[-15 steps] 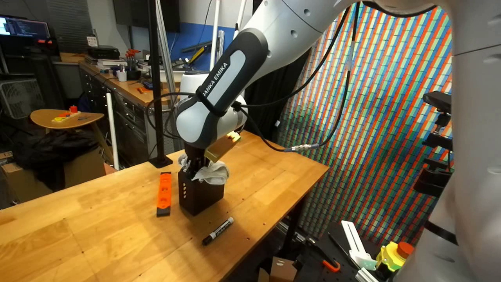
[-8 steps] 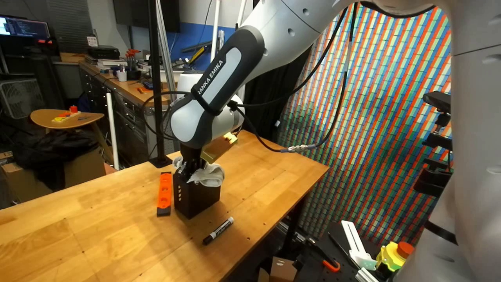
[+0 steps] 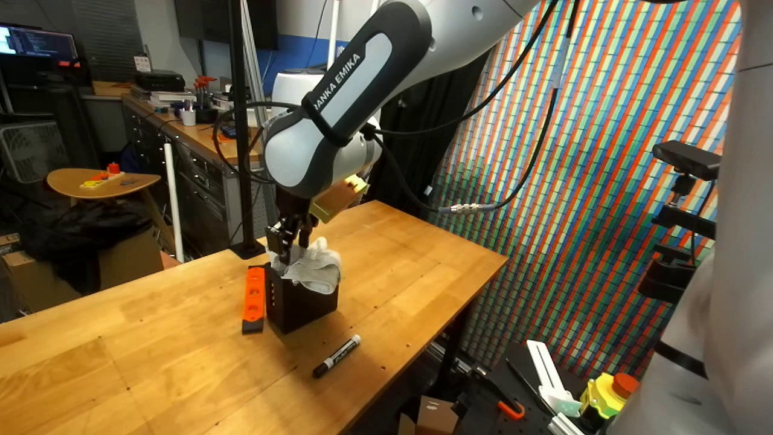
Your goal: Put the towel in the black box
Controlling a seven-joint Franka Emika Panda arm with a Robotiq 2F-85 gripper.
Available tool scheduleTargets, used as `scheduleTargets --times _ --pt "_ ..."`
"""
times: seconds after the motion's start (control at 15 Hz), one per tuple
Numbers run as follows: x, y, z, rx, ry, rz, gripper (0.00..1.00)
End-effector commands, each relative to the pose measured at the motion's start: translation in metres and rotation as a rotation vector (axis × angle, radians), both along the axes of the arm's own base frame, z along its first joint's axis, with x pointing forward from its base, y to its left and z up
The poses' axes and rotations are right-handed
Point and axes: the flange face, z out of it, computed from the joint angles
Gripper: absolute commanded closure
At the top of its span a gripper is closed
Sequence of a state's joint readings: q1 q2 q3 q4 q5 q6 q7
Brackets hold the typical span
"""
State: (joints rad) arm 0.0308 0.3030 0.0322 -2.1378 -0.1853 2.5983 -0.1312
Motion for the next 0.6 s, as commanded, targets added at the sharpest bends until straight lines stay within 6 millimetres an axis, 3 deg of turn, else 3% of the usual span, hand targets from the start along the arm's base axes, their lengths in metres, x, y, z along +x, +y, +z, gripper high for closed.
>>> scheduleTargets --times 0.0,0.07,0.13,0.27,0.53 --pt "-0.003 0.003 0.034 -0.042 -0.036 0.013 0.06" --pt "-0.003 0.003 0.039 -0.051 -0.043 0.02 0.33" --pt "-0.002 0.002 0.042 -0.066 -0.047 0.03 0.44" --pt "0.001 -0.001 0.046 -0.088 -0.054 0.046 0.5" --pt "0.005 -0.008 0.041 -0.112 -0.055 0.053 0.83"
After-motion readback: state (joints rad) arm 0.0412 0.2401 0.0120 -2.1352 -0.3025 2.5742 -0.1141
